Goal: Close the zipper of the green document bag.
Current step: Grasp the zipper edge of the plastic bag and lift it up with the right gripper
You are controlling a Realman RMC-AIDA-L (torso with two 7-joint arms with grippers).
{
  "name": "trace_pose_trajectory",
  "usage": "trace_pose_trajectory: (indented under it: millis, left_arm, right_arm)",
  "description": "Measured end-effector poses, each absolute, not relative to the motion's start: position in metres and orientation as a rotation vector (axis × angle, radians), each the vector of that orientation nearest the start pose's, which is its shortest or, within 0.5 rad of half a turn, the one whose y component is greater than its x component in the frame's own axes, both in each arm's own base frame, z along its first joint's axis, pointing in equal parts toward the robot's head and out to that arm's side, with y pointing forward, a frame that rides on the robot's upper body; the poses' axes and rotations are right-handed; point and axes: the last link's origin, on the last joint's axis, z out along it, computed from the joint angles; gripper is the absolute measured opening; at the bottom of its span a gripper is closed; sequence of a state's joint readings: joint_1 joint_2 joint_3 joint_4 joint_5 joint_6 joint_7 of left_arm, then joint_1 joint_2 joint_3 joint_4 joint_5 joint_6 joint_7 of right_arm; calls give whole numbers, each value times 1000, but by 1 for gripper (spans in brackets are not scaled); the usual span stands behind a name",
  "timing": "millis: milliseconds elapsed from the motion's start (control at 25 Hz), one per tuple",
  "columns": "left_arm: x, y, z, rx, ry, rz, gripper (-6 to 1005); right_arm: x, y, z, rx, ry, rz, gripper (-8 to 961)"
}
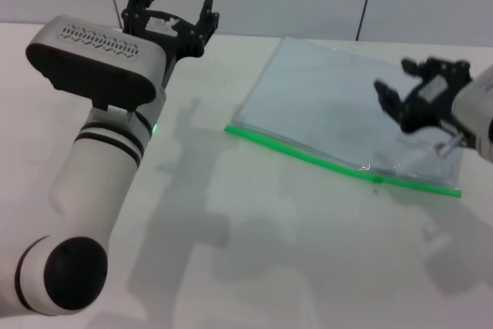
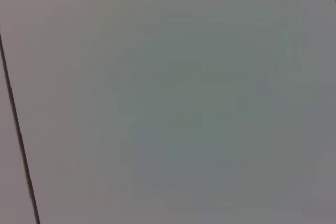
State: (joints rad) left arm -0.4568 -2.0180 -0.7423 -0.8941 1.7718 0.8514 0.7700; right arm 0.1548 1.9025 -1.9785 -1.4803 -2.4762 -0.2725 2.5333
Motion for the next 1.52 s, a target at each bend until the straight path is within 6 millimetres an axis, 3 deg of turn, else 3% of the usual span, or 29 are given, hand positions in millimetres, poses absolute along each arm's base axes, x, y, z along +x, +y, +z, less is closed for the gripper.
trace_pose_trajectory:
  millis: [280, 560, 960, 1520]
  left_arm:
    - [-197, 372, -47, -1644, -368, -573, 815]
    - [-197, 373, -47, -1644, -366, -570, 816]
    - [-201, 372, -45, -1638, -373, -561, 816]
    - [-206, 372, -45, -1637, -374, -543, 815]
  right_arm:
    - [208, 330, -9, -2335, 222, -105, 516]
    - [219, 327, -18, -2294, 135, -381, 526]
    - [226, 317, -23, -2339, 107, -506, 537]
    - [239, 320, -21, -2366, -42, -645, 538]
